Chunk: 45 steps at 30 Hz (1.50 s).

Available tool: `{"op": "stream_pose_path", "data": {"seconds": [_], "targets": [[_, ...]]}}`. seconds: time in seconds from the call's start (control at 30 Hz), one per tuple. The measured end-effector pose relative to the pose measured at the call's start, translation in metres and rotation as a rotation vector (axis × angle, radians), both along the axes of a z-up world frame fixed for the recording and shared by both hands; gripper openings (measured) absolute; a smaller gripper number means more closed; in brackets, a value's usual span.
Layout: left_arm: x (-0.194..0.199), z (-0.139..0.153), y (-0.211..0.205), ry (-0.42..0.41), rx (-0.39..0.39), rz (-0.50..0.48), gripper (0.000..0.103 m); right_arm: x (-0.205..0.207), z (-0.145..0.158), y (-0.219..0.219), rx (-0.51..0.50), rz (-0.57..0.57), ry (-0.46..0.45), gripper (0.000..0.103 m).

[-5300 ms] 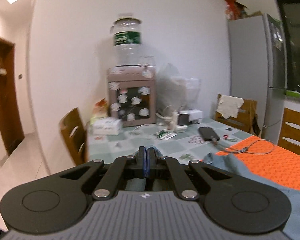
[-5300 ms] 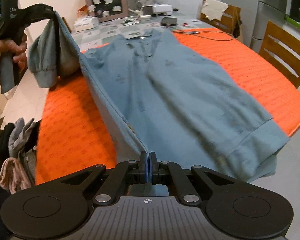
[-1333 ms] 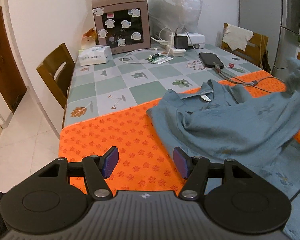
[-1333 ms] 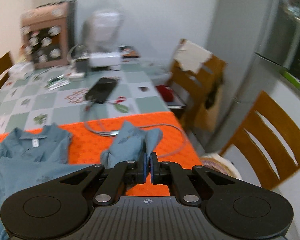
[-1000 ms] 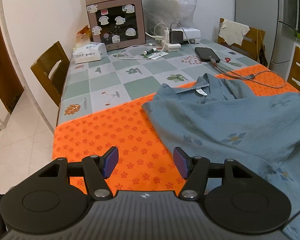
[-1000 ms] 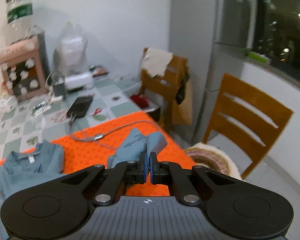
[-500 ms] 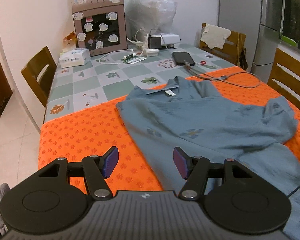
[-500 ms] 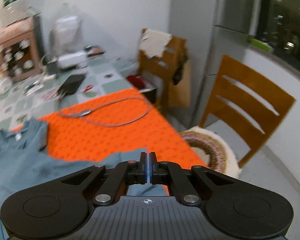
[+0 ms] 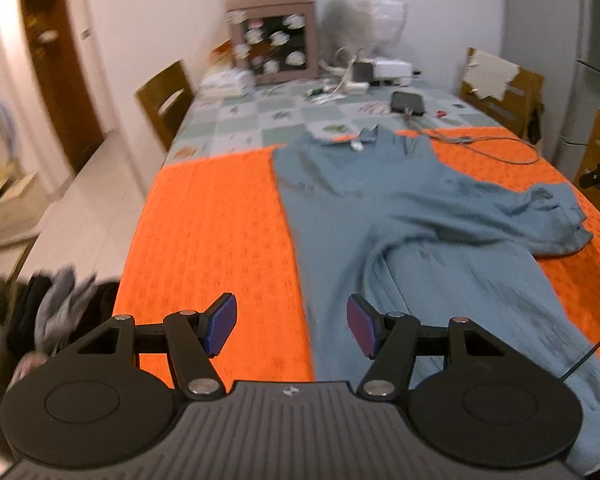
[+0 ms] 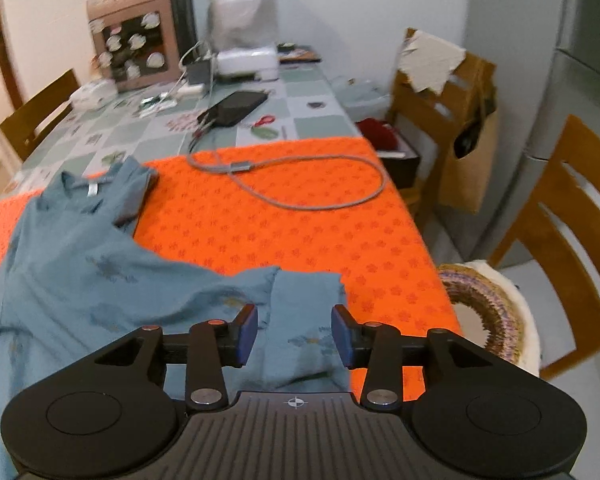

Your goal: Fold clothes

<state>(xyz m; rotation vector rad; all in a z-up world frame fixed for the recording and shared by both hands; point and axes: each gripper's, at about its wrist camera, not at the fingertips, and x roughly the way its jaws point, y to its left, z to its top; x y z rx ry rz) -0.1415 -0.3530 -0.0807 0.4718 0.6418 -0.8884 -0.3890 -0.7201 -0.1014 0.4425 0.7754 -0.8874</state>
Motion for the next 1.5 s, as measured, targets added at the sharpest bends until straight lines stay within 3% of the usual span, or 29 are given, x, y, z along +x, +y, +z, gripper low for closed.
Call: {"op": "stream_pose_path", "data": {"seconds": [0.47, 0.83, 0.87, 0.93, 1.0, 1.03, 1.13, 1.27, 1.33, 1.37, 1.4, 1.43, 1.5], "targets": [[-0.108, -0.016, 0.061, 0.121, -0.004, 0.18, 0.069, -0.024, -0.017, -0.052, 0.129, 0.051, -0.1, 0.053], [-0.176, -0.047, 0.07, 0.145, 0.037, 0.487, 0.069, -0.008, -0.061, -0.091, 0.247, 0.158, -0.148, 0.054], [-0.181, -0.05, 0.07, 0.137, 0.042, 0.493, 0.069, -0.008, -0.062, -0.092, 0.251, 0.167, -0.158, 0.052], [-0.189, -0.058, 0.069, 0.123, 0.051, 0.494, 0.069, -0.005, -0.066, -0.094, 0.285, 0.195, -0.158, 0.039], [-0.19, -0.064, 0.069, 0.102, 0.063, 0.506, 0.069, -0.003, -0.067, -0.092, 0.298, 0.235, -0.152, 0.013], [-0.19, -0.067, 0.069, 0.091, 0.068, 0.513, 0.069, -0.002, -0.066, -0.091, 0.297, 0.251, -0.151, 0.008], [-0.19, -0.071, 0.071, 0.06, 0.073, 0.535, 0.068, -0.003, -0.057, -0.084, 0.281, 0.292, -0.164, 0.005], [-0.196, -0.07, 0.06, 0.009, 0.068, 0.484, 0.068, -0.008, -0.036, -0.082, 0.272, 0.313, -0.214, 0.005], [-0.197, -0.075, 0.053, -0.008, 0.088, 0.468, 0.061, -0.011, -0.024, -0.081, 0.272, 0.319, -0.242, 0.005], [-0.198, -0.078, 0.049, -0.016, 0.1, 0.461, 0.048, -0.012, -0.017, -0.082, 0.275, 0.325, -0.256, 0.005], [-0.197, -0.079, 0.047, -0.023, 0.109, 0.467, 0.023, -0.012, -0.008, -0.082, 0.274, 0.336, -0.268, 0.005], [-0.197, -0.079, 0.046, -0.029, 0.115, 0.481, 0.008, -0.012, 0.0, -0.081, 0.273, 0.347, -0.28, 0.005], [-0.197, -0.077, 0.045, -0.046, 0.112, 0.514, 0.002, -0.011, 0.018, -0.08, 0.262, 0.365, -0.303, 0.005]]}}
